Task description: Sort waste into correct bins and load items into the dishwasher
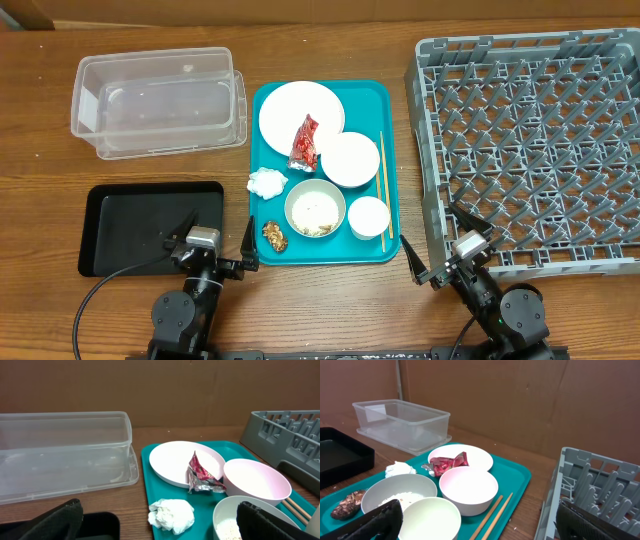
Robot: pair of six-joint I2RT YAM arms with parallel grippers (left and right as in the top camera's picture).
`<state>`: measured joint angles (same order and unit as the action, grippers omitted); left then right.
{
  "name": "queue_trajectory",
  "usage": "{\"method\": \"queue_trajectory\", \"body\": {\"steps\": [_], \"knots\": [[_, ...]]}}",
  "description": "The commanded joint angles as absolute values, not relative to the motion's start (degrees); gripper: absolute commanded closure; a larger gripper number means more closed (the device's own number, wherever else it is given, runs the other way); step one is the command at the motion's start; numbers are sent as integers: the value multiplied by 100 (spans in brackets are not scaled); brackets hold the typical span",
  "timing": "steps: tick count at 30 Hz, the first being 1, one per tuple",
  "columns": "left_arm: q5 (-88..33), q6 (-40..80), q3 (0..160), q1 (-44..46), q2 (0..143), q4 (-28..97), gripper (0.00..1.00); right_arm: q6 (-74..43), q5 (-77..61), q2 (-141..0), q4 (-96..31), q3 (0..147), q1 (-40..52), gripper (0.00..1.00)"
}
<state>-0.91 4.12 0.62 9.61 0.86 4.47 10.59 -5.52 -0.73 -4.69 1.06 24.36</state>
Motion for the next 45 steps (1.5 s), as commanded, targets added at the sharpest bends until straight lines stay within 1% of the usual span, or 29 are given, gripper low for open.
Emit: {"method": "queue_trajectory", "body": {"steps": [1, 45], "knots": [[-150, 451, 27, 937, 25, 434, 0, 1057, -506, -16, -434, 47, 2403, 0], [-130, 456, 27, 932, 25, 427, 0, 934, -502, -16, -427, 47, 2403, 0]]}}
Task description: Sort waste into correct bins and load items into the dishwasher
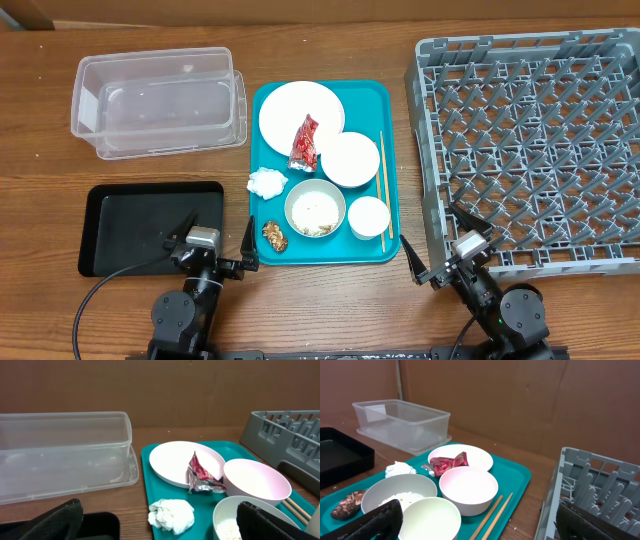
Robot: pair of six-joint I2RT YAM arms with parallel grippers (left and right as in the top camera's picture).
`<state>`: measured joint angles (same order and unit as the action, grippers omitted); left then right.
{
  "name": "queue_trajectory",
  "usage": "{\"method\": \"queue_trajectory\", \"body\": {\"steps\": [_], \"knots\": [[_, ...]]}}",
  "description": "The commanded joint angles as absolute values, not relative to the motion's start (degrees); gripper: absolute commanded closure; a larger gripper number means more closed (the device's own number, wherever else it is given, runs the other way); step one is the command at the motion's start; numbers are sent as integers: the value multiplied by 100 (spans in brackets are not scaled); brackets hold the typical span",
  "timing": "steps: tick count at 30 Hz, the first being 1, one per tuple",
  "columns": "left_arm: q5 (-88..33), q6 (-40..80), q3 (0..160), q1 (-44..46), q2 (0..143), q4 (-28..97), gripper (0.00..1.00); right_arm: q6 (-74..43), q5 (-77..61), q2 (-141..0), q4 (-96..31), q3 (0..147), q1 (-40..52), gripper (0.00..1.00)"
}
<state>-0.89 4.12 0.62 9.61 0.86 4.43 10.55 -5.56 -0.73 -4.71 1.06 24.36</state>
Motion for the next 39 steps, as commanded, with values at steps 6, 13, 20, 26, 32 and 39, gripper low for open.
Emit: {"method": "queue_trajectory", "body": {"steps": [6, 13, 20, 26, 32, 39], "knots": [[-113, 1758, 36, 934, 25, 447, 0, -753, 298, -19, -582, 178, 2397, 0], [-104, 1839, 709, 934, 49, 1553, 0, -749, 580, -460, -1085, 1111, 2397, 0], [-113, 1800, 2104, 934, 1391, 2434, 0, -731, 598, -2410, -1564, 2593, 2397, 0], [-316, 1516, 3590, 934, 3395, 3085, 0, -733, 593, -3940, -2689, 3905, 2397, 0], [-917, 1306, 5175, 934, 5151, 4224, 0, -735, 572, -4880, -3581, 4888, 2397, 0], [-1441, 954, 6539, 934, 6858, 5861, 0, -731, 580, -5349, -4230, 5478, 2394, 0]]}}
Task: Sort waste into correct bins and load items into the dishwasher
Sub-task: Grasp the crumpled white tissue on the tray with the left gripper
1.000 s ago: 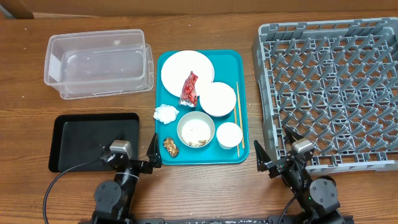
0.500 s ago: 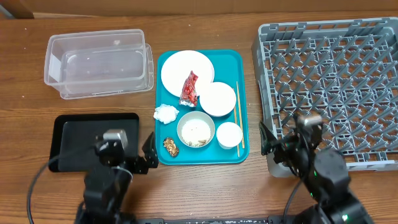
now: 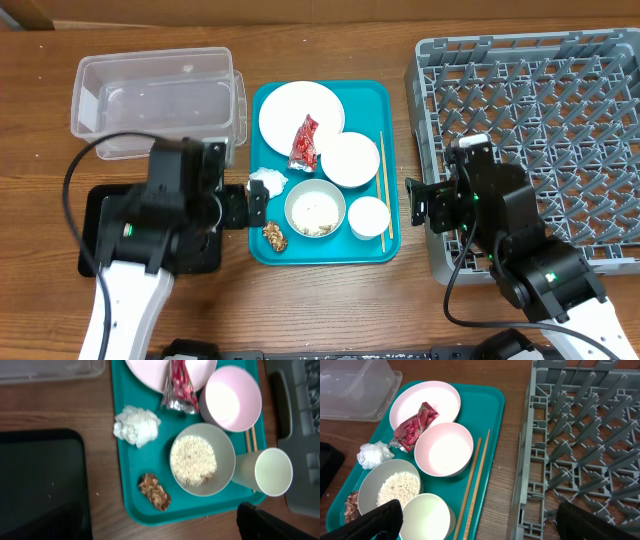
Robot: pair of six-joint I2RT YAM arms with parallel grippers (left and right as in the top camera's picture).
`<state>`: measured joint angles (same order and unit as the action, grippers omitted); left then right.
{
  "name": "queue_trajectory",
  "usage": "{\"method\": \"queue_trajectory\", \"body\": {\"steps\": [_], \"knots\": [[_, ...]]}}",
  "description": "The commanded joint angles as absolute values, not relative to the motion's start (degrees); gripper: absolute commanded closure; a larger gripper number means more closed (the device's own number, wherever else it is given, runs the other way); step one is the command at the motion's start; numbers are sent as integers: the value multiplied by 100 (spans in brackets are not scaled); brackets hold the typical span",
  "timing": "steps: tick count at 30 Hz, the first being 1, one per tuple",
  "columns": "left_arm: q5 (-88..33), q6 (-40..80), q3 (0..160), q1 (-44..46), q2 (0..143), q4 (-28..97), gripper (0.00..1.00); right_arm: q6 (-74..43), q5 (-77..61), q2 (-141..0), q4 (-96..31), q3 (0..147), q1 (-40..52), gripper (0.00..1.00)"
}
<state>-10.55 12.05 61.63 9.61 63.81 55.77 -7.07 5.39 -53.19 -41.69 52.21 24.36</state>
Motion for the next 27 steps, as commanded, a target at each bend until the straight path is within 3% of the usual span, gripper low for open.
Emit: {"method": "queue_trajectory", "body": {"steps": [1, 5, 8, 14, 27], "knots": [[-1514, 943, 6554, 934, 6969, 5887, 0, -733, 578, -5339, -4233, 5483, 2390, 0], [-1688, 967, 6552, 934, 7236, 5795, 0, -827, 657, -5273, -4259, 5483, 2279, 0], [-1800, 987, 6578, 937, 7343, 5443, 0, -1369, 681, -5280, -4392, 5483, 1588, 0], [-1470, 985, 6746, 974, 7714, 4851, 3, -1376, 209, -5371, -4571, 5483, 290, 0], [-497, 631, 6746, 1546, 9050, 4344, 14, -1376, 183, -5975, -4770, 5483, -126, 0]]}}
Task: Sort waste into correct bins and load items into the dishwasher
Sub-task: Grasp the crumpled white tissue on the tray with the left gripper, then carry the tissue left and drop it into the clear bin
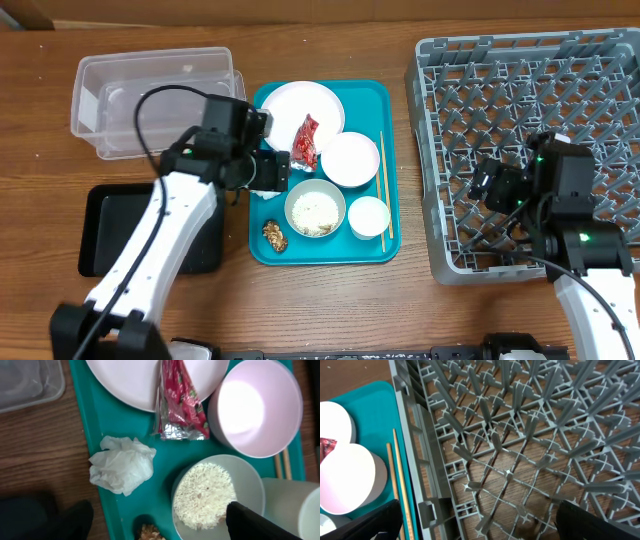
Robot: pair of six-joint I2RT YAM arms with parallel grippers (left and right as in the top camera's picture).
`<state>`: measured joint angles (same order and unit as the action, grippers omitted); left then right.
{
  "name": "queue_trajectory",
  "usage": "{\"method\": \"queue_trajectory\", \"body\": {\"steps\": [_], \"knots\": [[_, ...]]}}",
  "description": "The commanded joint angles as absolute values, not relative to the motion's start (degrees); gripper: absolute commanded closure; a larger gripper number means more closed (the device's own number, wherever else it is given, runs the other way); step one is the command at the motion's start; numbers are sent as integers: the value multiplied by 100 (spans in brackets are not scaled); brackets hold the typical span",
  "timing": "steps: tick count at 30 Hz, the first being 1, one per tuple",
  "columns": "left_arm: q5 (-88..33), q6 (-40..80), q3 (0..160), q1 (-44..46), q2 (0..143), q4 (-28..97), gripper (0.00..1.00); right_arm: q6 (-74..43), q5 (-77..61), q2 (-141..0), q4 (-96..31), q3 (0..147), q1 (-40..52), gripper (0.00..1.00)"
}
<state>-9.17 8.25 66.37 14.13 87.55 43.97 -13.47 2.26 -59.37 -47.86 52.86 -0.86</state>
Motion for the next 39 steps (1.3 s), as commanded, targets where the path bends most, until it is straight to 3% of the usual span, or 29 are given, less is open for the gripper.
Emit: {"method": "queue_trajectory", "body": {"steps": [1, 13, 16, 20, 24, 26, 31, 39], "knots": [[-427, 635, 6746, 1577, 9161, 4318, 15, -1376, 183, -5981, -4770, 5483, -126, 0], [-386, 620, 6746, 1619, 10272, 4119, 25, -1376, 183, -5981, -4768, 5483, -126, 0], [-392, 620, 6746, 1619, 10453, 4119, 32, -1376, 183, -5981, -4768, 5483, -126, 0], [-403, 620, 6746, 1621, 10567, 4119, 63, -1376, 183, -5981, -4768, 5483, -126, 0], [-397, 620, 6748, 1621, 10560, 4099, 88, -1376, 183, -5981, -4768, 5483, -126, 0], [-381, 620, 6748, 1612, 10560, 4104, 96, -1376, 183, -5981, -4766, 5483, -126, 0], [-384, 639, 6910, 1610, 10527, 4270, 96, -1374, 183, -5981, -4768, 5483, -126, 0], [62, 637, 8466, 1599, 10471, 5610, 96, -1374, 185, -5981, -4766, 5483, -126, 0]]}}
